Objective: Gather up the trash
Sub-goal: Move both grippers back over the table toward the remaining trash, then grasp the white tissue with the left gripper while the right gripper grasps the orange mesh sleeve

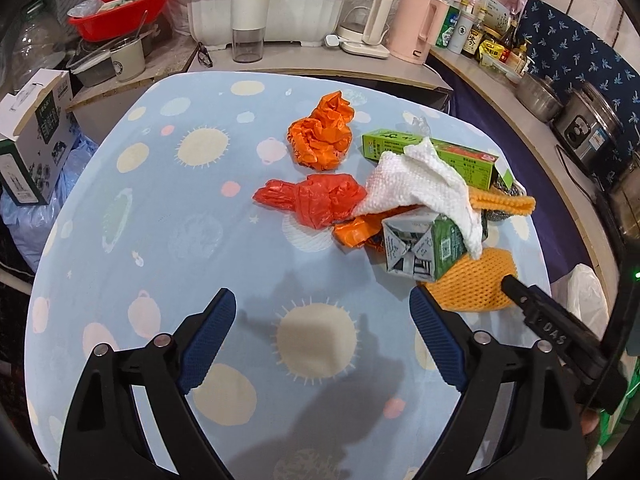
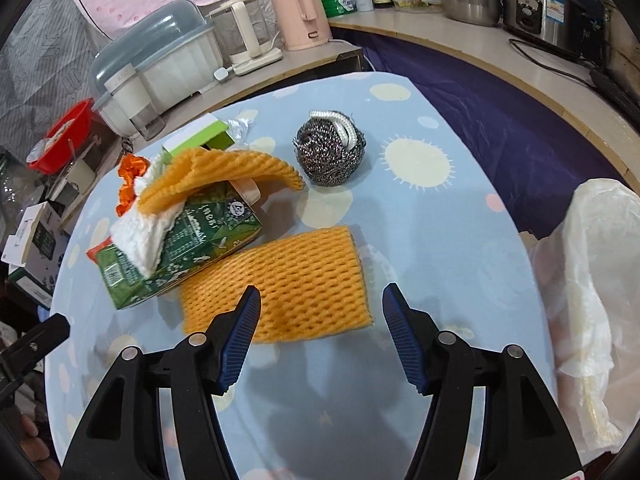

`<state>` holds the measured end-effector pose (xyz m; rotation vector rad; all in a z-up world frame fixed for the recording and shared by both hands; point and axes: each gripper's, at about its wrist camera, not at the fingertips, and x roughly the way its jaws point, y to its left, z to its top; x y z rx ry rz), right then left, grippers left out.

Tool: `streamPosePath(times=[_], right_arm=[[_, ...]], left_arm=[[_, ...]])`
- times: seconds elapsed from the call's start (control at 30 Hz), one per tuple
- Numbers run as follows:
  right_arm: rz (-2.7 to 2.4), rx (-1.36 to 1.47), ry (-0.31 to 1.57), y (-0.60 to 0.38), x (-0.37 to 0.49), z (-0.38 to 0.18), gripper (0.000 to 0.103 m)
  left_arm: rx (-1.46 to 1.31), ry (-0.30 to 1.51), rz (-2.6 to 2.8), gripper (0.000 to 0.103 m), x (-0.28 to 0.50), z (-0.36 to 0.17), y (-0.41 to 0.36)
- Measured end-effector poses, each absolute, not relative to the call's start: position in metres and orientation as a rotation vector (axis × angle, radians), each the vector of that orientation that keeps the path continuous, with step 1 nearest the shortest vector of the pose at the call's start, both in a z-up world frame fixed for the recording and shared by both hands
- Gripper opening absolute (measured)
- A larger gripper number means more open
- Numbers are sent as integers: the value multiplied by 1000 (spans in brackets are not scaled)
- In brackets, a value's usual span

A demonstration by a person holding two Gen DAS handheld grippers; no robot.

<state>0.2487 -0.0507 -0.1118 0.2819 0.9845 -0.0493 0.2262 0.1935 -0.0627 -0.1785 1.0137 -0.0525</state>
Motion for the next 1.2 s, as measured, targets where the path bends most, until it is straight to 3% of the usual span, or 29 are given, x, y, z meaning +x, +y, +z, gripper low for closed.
streamPosePath(times=[0.17, 0.37, 0.6, 0.7, 0.97, 1.03, 1.2], right_arm=[[-53, 278, 1017, -50, 262, -128, 61], [-54, 257, 1006, -48, 260, -132, 43], [-55, 295, 994, -60, 247, -129, 13], [-46, 299, 995, -61, 242, -127, 10], [-20, 313, 978, -60, 221, -115, 9], [-12, 320, 973, -60, 216, -112, 9], [-2, 330, 949, -61, 199, -100, 9]], left_arm=[[-209, 1015, -82, 86, 245, -59, 188], [-263, 1015, -145, 87, 277, -53, 172], [-265, 1030, -150, 85, 316, -62, 149], [-272, 1049, -155, 75, 326, -69, 143], [-283, 1085, -178, 15, 321, -75, 141], [-287, 1081, -182, 7, 316, -72, 144], [-279, 1044, -183, 5, 294, -56, 148]])
